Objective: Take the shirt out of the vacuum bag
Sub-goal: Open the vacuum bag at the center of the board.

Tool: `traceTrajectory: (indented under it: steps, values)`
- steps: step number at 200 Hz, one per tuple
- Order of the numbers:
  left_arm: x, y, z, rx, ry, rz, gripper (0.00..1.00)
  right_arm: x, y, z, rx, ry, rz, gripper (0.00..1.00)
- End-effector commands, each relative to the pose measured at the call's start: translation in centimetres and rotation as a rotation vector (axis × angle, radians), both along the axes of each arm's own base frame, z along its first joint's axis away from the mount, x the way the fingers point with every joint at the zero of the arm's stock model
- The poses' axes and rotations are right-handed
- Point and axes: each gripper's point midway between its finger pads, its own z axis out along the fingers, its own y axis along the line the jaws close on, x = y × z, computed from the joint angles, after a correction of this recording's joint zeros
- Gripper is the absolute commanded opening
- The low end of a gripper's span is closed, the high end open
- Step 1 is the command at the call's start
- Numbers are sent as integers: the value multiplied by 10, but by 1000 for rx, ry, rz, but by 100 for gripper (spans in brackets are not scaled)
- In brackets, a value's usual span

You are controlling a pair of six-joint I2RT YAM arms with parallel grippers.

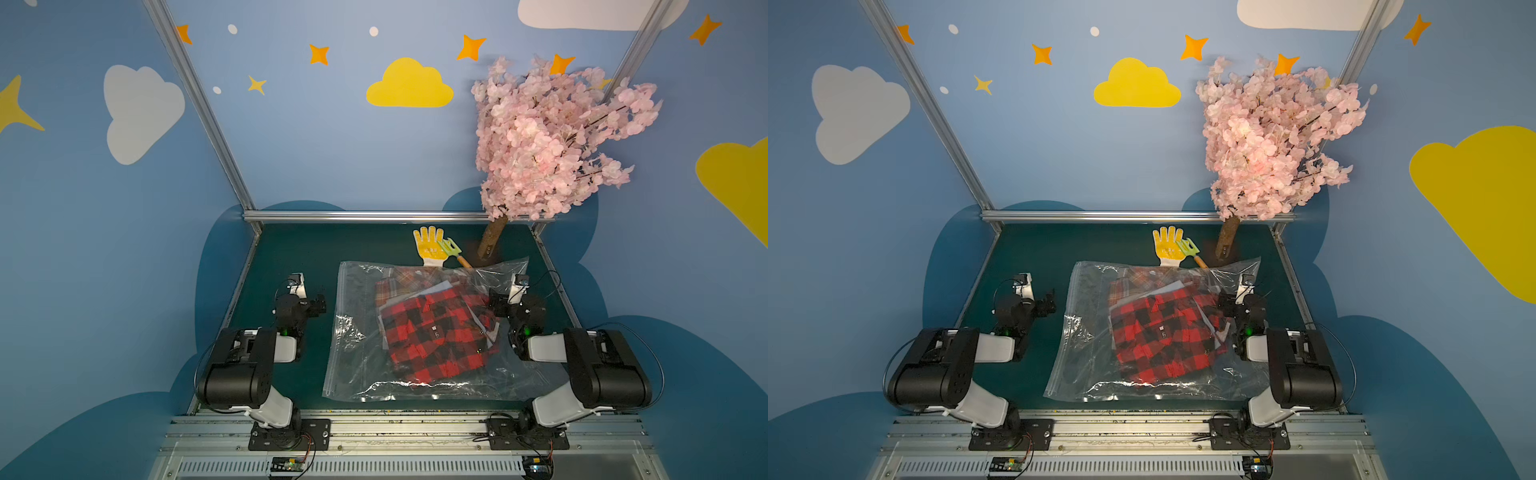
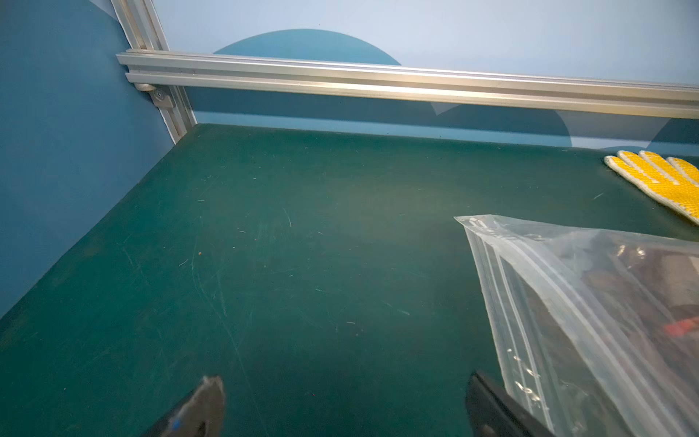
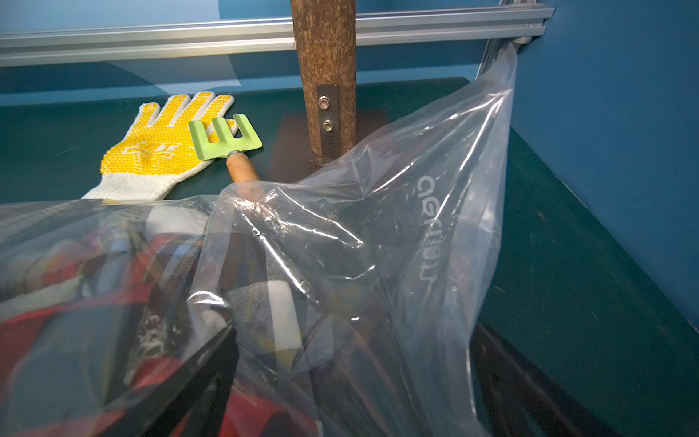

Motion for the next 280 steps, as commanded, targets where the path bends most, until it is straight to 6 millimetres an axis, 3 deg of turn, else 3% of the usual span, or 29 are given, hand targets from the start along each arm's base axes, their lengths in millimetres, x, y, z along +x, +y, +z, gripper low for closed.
traceTrajectory:
  steps: [1,148,169,192,214,241,251,277,280]
  values:
    - [2,0,1,10,-3,-2,100,5,2,8,1,-28,9,98]
    - [2,0,1,13,-4,-3,100,4,2,10,1,-35,6,97]
    - [4,-3,22,77,29,24,100,-6,0,36,-31,-74,-30,97]
    - [11,9,76,50,30,154,100,-24,-7,62,36,-37,-113,97]
    - [6,2,123,-133,43,179,100,-46,9,80,182,21,-88,96]
    - [-15,-42,153,-389,101,2,100,-68,39,94,389,108,-6,96]
    - [-28,-60,153,-453,162,-76,100,-76,55,95,425,167,50,97]
    - [-68,-81,133,-659,353,-102,100,-93,88,100,463,321,128,97]
    - [-73,-85,130,-688,377,-117,100,-93,93,108,466,325,142,97]
